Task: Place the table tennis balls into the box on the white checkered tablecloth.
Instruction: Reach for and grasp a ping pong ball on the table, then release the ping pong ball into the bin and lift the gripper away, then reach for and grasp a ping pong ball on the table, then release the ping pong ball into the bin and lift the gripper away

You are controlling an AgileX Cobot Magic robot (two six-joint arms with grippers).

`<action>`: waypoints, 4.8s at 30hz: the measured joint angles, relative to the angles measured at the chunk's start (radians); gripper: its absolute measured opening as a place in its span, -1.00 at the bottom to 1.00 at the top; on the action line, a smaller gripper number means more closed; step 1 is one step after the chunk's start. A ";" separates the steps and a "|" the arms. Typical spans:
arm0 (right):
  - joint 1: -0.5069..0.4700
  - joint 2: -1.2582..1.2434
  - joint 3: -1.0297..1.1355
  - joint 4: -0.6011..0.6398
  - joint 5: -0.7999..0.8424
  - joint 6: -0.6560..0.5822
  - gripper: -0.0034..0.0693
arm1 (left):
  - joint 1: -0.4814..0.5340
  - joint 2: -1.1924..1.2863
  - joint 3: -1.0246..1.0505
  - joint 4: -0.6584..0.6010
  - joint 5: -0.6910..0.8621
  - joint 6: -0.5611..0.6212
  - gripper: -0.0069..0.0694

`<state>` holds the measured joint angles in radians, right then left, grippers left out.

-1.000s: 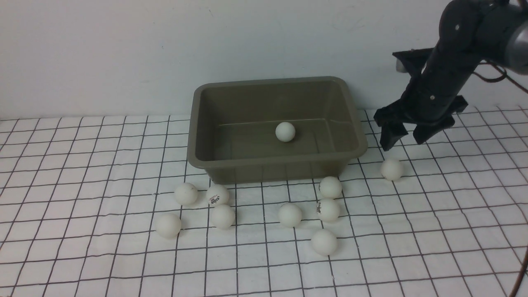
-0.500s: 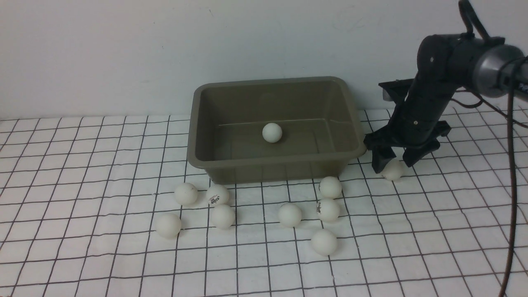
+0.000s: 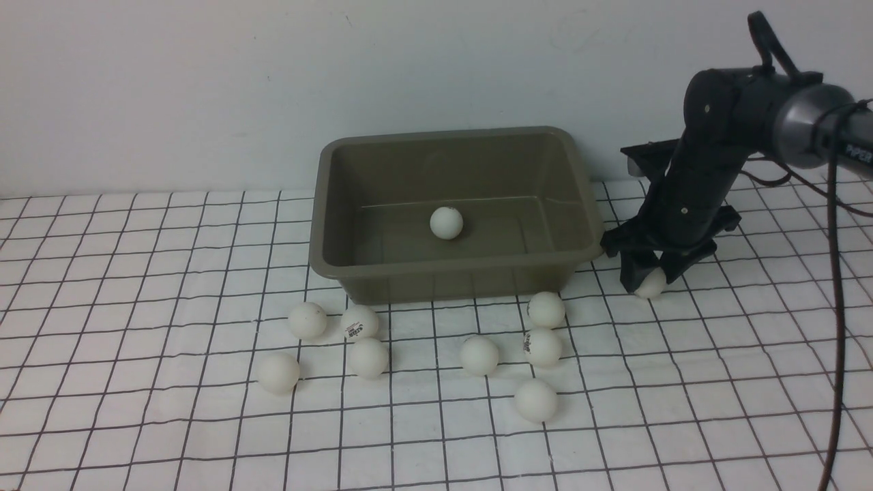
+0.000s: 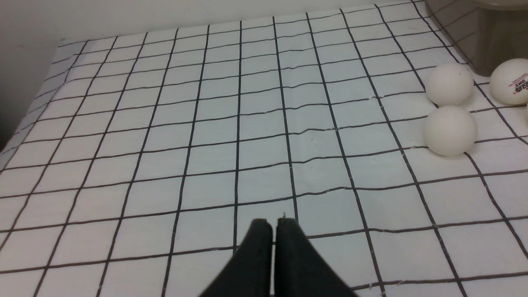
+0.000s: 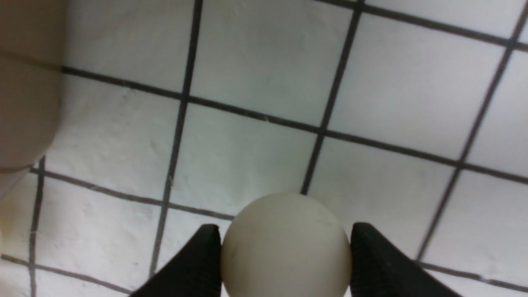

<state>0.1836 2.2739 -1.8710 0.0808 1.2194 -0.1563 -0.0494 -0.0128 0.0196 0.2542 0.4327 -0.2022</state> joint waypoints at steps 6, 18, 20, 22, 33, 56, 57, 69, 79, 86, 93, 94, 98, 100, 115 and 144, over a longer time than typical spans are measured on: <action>0.000 -0.005 -0.132 -0.106 0.011 0.044 0.08 | 0.000 0.000 0.000 0.000 0.000 0.000 -0.83; 0.090 -0.077 -0.356 0.051 0.020 0.019 0.08 | 0.000 0.000 0.000 0.000 0.000 0.000 -0.83; 0.149 -0.061 -0.357 0.043 0.027 0.009 0.08 | 0.000 0.000 0.000 0.000 0.000 0.000 -0.83; 0.198 -0.038 -0.357 0.028 0.030 0.000 0.08 | 0.000 0.000 0.000 0.000 0.000 0.000 -0.83; 0.270 -0.008 -0.356 -0.046 0.034 0.011 0.46 | 0.000 0.000 0.000 0.000 0.000 0.000 -0.83; 0.279 -0.397 0.253 0.061 0.027 0.085 0.47 | 0.000 0.000 0.000 0.000 0.000 0.000 -0.83; 0.286 -0.397 0.274 0.061 0.026 0.085 0.47 | 0.000 0.000 0.000 0.000 0.000 0.000 -0.83; 0.461 -0.397 0.409 0.021 -0.082 0.148 0.47 | 0.000 0.000 0.000 0.000 0.000 0.000 -0.83; 0.470 -0.397 0.513 -0.076 -0.187 0.240 0.47 | 0.000 0.000 0.000 0.000 0.000 0.000 -0.83; 0.470 -0.360 0.532 -0.075 -0.238 0.253 0.47 | 0.000 0.000 0.000 0.000 0.000 0.000 -0.83; 0.470 -0.304 0.532 -0.081 -0.264 0.253 0.47 | 0.000 0.000 0.000 0.000 0.000 0.000 -0.83; 0.470 -0.297 0.532 -0.081 -0.269 0.253 0.47 | 0.000 0.000 0.000 0.000 0.000 0.000 -0.83; 0.470 -0.288 0.533 -0.081 -0.283 0.253 0.41 | 0.000 0.000 0.000 0.000 0.000 0.000 -0.83; 0.470 -0.288 0.533 -0.081 -0.286 0.253 0.34 | 0.000 0.000 0.000 0.000 0.000 0.000 -0.83; 0.470 -0.289 0.533 -0.091 -0.227 0.239 0.07 | 0.000 0.000 0.000 0.000 0.000 0.000 -0.83; 0.477 -0.299 0.113 -0.342 -0.279 0.208 0.07 | 0.000 0.000 0.000 0.000 0.000 0.000 -0.83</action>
<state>0.6605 1.9747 -1.7577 -0.2612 0.9402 0.0521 -0.0494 -0.0128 0.0196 0.2542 0.4327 -0.2022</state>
